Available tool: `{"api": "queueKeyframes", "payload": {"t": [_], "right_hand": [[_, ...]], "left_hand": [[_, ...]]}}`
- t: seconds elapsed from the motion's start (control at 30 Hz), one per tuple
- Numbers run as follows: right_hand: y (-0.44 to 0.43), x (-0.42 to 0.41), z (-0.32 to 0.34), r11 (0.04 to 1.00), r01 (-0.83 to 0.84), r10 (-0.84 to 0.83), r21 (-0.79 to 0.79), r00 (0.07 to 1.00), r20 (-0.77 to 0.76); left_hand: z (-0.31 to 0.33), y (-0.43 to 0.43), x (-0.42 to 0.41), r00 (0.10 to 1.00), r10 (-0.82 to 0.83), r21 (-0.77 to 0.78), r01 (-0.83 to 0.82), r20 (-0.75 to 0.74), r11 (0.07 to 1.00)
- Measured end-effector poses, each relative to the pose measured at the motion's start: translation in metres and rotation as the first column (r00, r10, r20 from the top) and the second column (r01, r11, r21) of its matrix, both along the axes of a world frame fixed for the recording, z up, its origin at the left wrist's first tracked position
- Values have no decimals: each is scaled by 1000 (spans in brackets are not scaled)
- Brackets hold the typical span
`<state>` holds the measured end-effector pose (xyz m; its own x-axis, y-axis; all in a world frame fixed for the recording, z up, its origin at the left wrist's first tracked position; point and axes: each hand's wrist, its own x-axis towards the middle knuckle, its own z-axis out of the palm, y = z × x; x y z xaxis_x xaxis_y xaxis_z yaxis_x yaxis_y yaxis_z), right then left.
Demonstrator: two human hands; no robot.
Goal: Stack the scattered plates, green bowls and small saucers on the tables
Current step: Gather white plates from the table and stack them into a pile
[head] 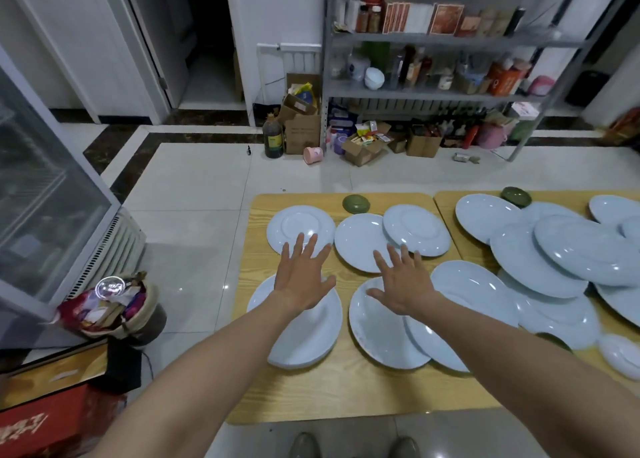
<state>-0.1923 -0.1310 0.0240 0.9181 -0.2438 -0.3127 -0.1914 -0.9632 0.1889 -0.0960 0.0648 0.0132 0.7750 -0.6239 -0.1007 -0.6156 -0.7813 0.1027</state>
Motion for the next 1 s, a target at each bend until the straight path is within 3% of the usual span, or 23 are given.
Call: {"api": "queueKeyframes", "payload": {"t": [0.2,0.47,1.0], "right_hand": [[-93,-17,37,993,88,-84,-74,995,61],[-184,-45,50,996,17,-8,-86,994,104],[-224,3,12,999,-42,46,-32,987,155]], "left_hand": [[16,-78,-14,999,-15,-20,16,46,1000],[30,-179,-45,997,48,-32,-46,62,998],[-2,-237,-18,998,58,-68,-56,24,996]]}}
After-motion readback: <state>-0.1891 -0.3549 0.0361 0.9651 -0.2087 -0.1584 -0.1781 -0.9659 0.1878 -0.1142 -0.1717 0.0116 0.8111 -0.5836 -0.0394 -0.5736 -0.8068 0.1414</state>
